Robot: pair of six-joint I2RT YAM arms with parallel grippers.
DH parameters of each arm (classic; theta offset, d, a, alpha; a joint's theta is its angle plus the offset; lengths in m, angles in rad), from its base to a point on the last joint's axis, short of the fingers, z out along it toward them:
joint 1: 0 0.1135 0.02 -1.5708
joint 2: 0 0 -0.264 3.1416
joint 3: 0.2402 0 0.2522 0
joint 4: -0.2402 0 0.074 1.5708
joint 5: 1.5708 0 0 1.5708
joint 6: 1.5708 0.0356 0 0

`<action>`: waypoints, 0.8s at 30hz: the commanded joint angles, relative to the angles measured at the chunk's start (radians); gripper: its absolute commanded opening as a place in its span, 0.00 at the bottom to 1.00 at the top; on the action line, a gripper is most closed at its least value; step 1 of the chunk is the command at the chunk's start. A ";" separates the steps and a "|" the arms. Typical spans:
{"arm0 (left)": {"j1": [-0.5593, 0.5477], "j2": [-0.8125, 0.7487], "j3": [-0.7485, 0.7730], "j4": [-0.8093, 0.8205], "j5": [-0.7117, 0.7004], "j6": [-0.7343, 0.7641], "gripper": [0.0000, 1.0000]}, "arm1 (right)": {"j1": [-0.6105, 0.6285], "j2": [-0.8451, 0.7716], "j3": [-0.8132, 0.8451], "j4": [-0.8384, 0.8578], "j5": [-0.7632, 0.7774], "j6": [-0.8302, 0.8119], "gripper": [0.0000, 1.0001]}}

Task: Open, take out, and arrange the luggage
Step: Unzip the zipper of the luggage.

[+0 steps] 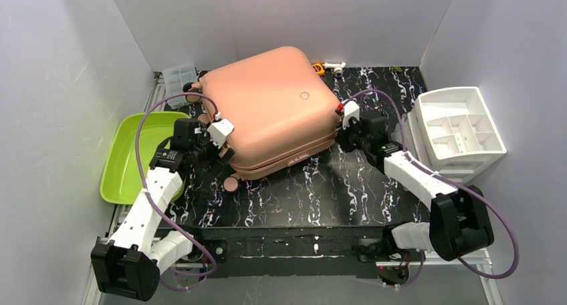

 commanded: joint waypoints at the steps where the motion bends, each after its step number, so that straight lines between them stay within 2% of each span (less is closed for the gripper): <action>1: 0.029 0.028 -0.015 0.007 -0.037 0.000 0.98 | -0.079 0.021 0.069 0.047 0.286 0.022 0.01; 8: 0.059 0.053 -0.005 0.021 -0.048 -0.003 0.96 | -0.120 0.105 0.137 0.053 0.296 0.031 0.01; 14: 0.092 0.061 0.002 0.016 -0.015 0.008 0.91 | -0.120 0.259 0.273 0.056 0.258 -0.036 0.01; 24: 0.106 0.005 -0.001 -0.004 0.078 0.073 0.91 | -0.122 0.509 0.496 0.091 0.078 -0.176 0.01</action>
